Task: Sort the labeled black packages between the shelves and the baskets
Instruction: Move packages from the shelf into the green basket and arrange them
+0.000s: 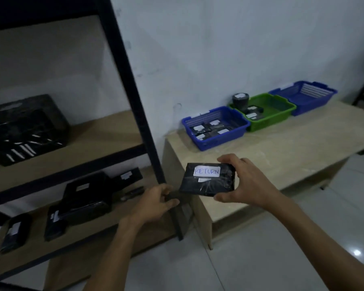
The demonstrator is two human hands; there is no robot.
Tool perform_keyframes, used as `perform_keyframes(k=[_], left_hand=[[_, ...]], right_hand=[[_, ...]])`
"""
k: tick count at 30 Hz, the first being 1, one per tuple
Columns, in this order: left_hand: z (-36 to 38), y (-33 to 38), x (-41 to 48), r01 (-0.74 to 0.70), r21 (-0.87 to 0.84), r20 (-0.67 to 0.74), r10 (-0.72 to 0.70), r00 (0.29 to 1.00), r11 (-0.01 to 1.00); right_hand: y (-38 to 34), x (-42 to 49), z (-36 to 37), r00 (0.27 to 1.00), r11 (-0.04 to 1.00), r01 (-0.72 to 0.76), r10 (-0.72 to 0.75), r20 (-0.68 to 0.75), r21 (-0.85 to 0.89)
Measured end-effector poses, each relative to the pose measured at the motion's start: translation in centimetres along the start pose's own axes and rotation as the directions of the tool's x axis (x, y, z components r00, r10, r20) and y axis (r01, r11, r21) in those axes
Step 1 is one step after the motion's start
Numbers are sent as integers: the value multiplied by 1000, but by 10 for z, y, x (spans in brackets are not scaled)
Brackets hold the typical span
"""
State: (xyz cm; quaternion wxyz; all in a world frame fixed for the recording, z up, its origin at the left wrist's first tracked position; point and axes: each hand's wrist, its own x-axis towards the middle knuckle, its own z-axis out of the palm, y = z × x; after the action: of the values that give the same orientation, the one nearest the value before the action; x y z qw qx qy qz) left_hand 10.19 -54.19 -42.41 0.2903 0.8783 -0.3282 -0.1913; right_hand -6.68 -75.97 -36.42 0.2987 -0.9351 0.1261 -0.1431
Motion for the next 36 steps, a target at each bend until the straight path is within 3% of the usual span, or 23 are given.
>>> perform_keyframes(k=[12,25,36], left_hand=[[82,103,69,-76,49,118,69,991,996],[130,199,239,-125,25,135,121,983,992],[193,275,367,-28,44,137,22,990,999]], right_hand=[[117,-32,-76,987,990,-133,136,-83,39],[256,60,-156,981,983,-184,183,-65,-17],[403,139,-212,986,985,-169,168,19,32]])
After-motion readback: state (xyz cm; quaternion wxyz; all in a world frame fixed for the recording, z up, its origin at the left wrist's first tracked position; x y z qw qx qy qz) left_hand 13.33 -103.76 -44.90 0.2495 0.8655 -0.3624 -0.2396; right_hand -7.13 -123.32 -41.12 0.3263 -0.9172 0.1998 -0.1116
